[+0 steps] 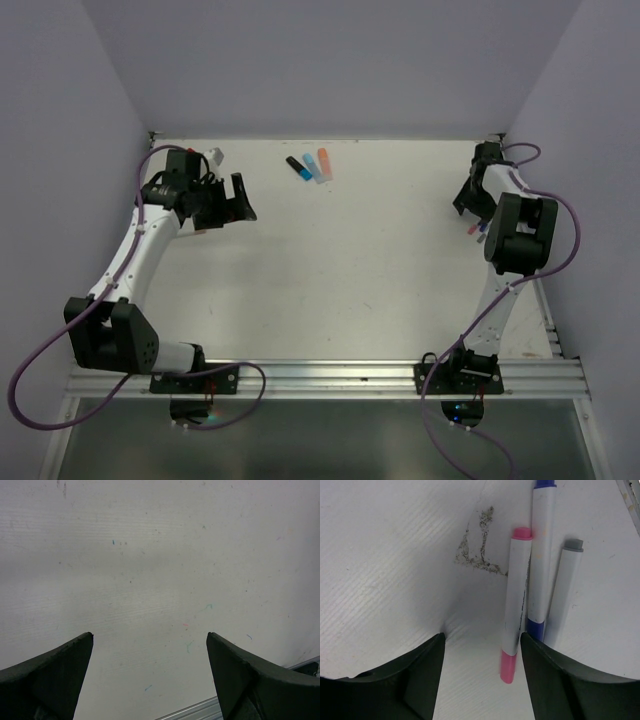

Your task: Open the pen caps

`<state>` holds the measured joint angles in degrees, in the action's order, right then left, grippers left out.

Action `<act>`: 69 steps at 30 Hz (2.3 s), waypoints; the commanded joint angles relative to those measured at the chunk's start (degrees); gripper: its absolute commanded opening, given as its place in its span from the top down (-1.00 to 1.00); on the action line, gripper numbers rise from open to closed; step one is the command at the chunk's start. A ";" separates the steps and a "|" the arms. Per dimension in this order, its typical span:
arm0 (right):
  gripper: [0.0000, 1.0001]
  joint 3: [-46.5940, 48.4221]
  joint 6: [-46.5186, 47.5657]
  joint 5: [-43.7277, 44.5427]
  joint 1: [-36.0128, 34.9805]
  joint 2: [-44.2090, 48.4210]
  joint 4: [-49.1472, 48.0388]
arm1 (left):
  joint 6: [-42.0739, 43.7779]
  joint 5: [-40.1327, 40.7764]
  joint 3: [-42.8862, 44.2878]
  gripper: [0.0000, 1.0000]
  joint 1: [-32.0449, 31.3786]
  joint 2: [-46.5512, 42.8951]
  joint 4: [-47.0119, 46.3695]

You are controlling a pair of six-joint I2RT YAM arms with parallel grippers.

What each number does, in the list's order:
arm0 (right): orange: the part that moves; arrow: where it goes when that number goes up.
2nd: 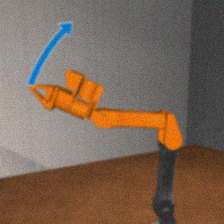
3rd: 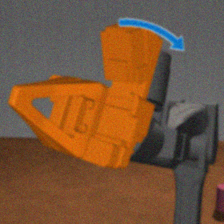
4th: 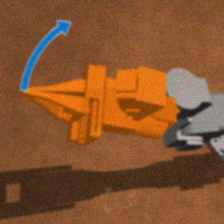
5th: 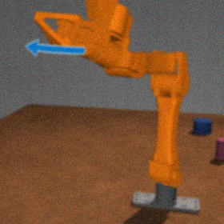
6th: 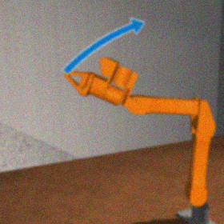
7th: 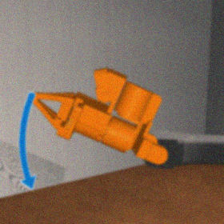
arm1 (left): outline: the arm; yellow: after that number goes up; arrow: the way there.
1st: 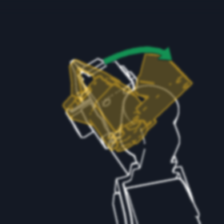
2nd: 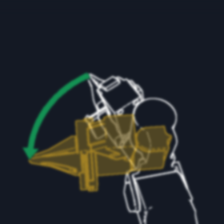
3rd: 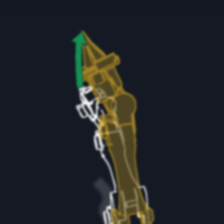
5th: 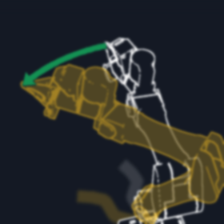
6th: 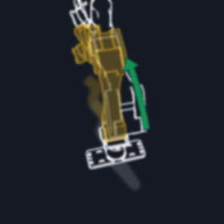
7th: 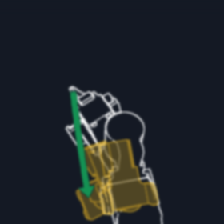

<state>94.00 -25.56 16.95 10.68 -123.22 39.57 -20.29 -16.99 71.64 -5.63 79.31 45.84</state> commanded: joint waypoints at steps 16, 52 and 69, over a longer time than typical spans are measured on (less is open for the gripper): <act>0.59 -5.75 1.04 -6.49 0.22 3.60 -3.98 | 1.13 -6.82 -0.18 -0.65 0.71 1.02 -3.65; 1.00 1.72 -29.97 -56.94 -37.22 11.07 -30.25 | -20.05 -35.30 1.83 0.03 -4.74 16.84 -35.83; 1.00 3.03 -34.03 -56.76 -38.71 10.37 -32.37 | -19.26 -33.98 6.67 0.04 -6.41 19.75 -33.36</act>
<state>95.33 -58.59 -38.57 -27.57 -114.89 8.64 -38.59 -50.63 76.40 -11.88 99.50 12.91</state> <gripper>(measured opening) 0.121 0.481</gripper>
